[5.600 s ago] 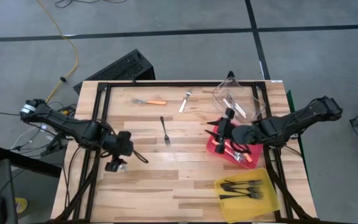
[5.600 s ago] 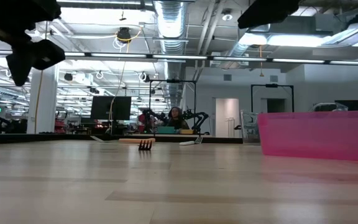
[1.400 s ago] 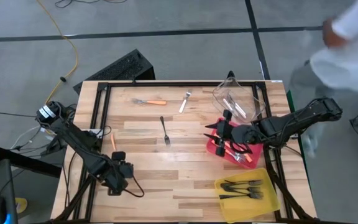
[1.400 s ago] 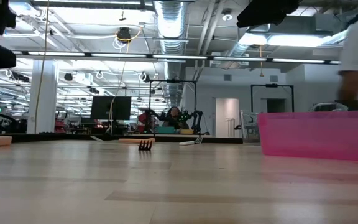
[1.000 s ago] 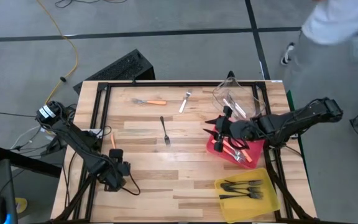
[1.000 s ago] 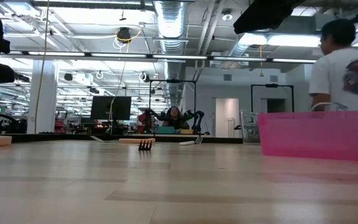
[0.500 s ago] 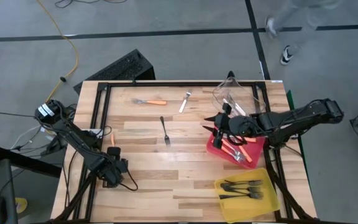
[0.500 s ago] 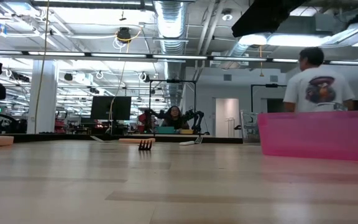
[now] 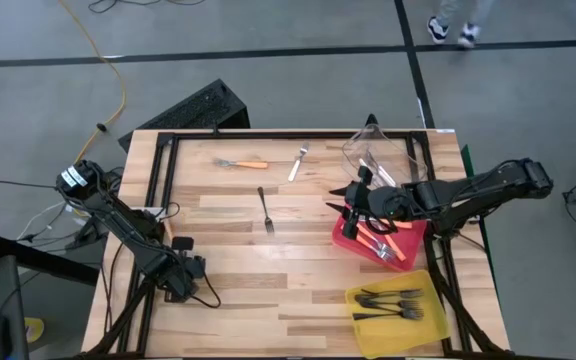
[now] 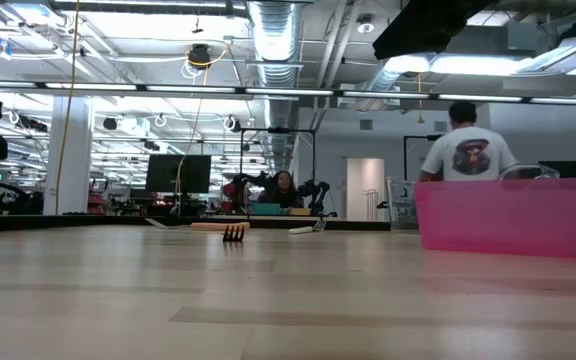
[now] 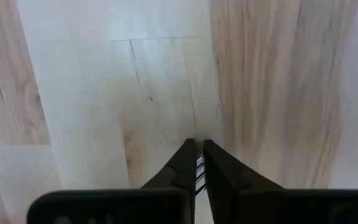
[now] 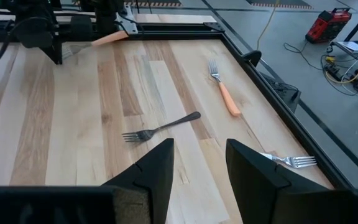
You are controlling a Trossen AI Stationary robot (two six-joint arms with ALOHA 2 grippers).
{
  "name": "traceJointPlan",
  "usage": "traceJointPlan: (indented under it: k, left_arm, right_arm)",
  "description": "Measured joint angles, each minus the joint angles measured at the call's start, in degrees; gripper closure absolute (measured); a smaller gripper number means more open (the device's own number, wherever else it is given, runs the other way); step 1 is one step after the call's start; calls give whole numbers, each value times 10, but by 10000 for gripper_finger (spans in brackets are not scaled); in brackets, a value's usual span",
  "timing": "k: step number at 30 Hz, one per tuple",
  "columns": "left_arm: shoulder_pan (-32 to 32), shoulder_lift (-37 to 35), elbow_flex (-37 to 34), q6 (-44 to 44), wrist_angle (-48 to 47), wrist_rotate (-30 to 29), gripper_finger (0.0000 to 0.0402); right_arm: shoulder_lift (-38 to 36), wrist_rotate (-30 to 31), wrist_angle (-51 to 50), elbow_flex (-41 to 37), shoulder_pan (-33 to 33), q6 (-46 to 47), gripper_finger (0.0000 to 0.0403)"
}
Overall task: Sort silverware by color (type)
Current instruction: Put the orange fork into the red bin
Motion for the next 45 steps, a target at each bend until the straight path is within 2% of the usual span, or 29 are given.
traceJointPlan:
  k: [6, 11, 18, 24, 29, 36, 40, 45]
  left_arm:
    - [0, 4, 23, -11, -4, -16, 400]
    - [20, 4, 66, -9, 50, -120, 400]
    - [74, 4, 87, 108, 182, -220, 400]
    - [135, 4, 106, 219, 272, -231, 401]
    - [151, -16, 110, 306, 312, -247, 401]
    - [169, -134, 100, 384, 326, -286, 401]
    - [192, -228, 74, 436, 405, -285, 401]
    - [213, -300, 36, 501, 540, -256, 401]
  right_arm:
    - [0, 0, 0, 0, 0, 0, 232]
    - [0, 0, 1, 0, 0, 0, 232]
    - [32, 0, 16, 2, -1, -1, 232]
    - [68, -3, 39, 0, 0, -18, 232]
    - [68, -12, 56, -2, 4, -22, 232]
    - [54, -22, 94, 0, 4, -35, 232]
    - [61, -29, 160, 0, 4, -63, 232]
    - [88, -67, 246, 0, 0, -102, 232]
